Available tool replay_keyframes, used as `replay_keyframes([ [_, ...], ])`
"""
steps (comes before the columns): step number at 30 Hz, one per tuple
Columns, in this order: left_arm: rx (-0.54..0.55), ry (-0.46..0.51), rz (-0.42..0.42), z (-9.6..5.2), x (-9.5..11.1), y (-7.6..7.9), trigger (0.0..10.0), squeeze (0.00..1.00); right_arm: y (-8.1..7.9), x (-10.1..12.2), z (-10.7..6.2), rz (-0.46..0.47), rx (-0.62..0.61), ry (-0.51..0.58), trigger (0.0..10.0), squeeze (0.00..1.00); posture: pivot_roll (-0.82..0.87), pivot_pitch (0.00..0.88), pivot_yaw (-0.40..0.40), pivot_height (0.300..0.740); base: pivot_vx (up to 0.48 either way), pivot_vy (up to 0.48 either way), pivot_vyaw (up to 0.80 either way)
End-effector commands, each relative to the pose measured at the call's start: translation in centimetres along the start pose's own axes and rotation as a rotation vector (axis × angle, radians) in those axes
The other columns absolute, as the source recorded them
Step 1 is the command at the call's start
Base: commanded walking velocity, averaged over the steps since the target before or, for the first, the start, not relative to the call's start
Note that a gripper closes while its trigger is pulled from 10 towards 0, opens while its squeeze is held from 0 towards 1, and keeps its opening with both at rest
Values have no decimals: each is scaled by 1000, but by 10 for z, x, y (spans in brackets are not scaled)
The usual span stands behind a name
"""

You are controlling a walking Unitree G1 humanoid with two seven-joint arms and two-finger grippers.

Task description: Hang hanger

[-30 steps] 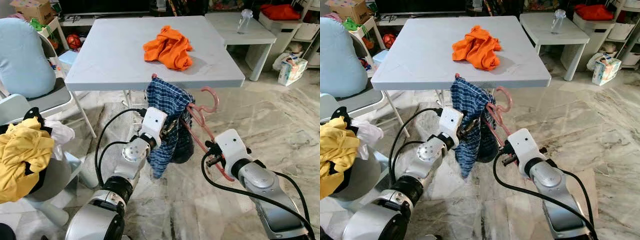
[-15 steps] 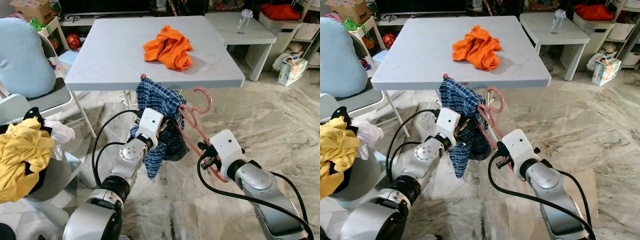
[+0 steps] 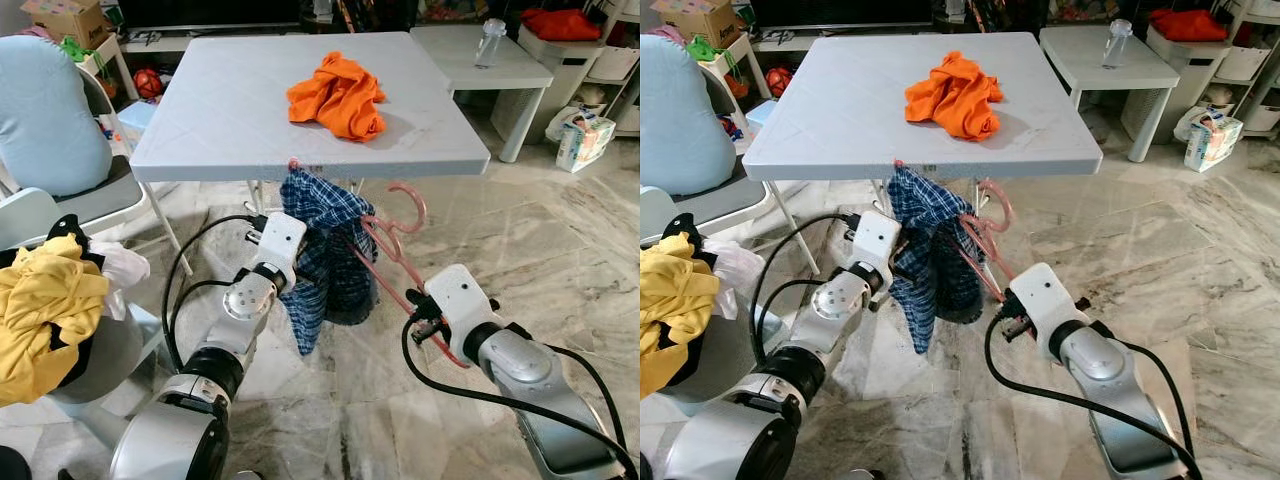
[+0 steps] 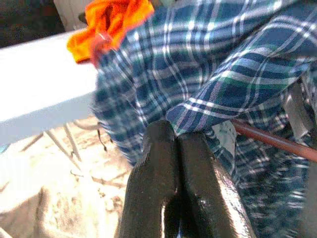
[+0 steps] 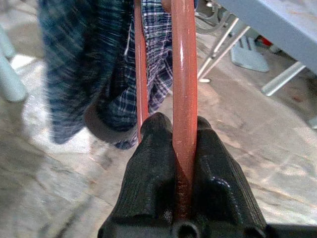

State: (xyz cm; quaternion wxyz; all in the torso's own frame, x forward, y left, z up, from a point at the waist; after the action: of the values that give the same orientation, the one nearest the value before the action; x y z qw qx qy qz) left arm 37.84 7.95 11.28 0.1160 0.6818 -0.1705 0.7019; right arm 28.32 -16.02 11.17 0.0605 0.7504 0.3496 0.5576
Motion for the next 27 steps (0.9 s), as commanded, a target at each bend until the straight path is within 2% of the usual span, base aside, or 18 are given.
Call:
replay_keyframes([
  [1, 7, 54, 12, 3, 13, -3, 0, 0, 5, -1, 2, -57, -32, -4, 0, 0, -14, 41, 23, 740, 0, 0, 0],
  [4, -8, 85, -4, 5, 20, 2, 0, 0, 8, -8, 6, -240, -46, -35, 0, 0, -11, 40, 20, 740, 0, 0, 0],
  [5, -17, 97, -6, 6, 23, 5, 0, 0, 9, -12, 7, -334, -47, -45, 0, 0, -8, 40, 17, 740, 0, 0, 0],
  [10, -97, 150, -45, 12, 40, 26, 0, 0, 0, -27, 15, -498, 31, -87, 0, 0, -1, 38, 10, 740, 0, 0, 0],
  [13, -104, 160, -55, 13, 44, 28, 0, 0, 0, -31, 14, -518, 50, -96, 0, 0, -2, 37, 8, 740, 0, 0, 0],
  [18, -87, 168, -105, 17, 55, 19, 0, 0, -1, -54, 9, -627, 145, -149, 0, 0, -7, 38, 9, 740, 0, 0, 0],
  [22, -93, 180, -138, 20, 65, 16, 0, 0, 8, -75, 8, -578, 122, -251, 0, 0, -7, 39, 12, 740, 0, 0, 0],
  [27, -101, 185, -163, 20, 70, 18, 0, 0, 15, -84, 9, -528, 89, -289, 0, 0, 0, 40, 9, 740, 0, 0, 0],
])
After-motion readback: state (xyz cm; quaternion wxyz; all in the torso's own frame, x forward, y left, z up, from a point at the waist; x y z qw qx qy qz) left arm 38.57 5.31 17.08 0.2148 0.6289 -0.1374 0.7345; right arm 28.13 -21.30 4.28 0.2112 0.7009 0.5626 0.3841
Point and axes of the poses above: a point about 5 cm out from each wrist's last joint towards the gripper, its own z axis pointing out of the wrist towards the gripper, its own x axis along the axis of the wrist's last joint, y = z × x, the point moved 2 cm from there along z, pointing out of the wrist towards the gripper, and after that the axes turned 7 degrees about -z, right-handed, at the moved point
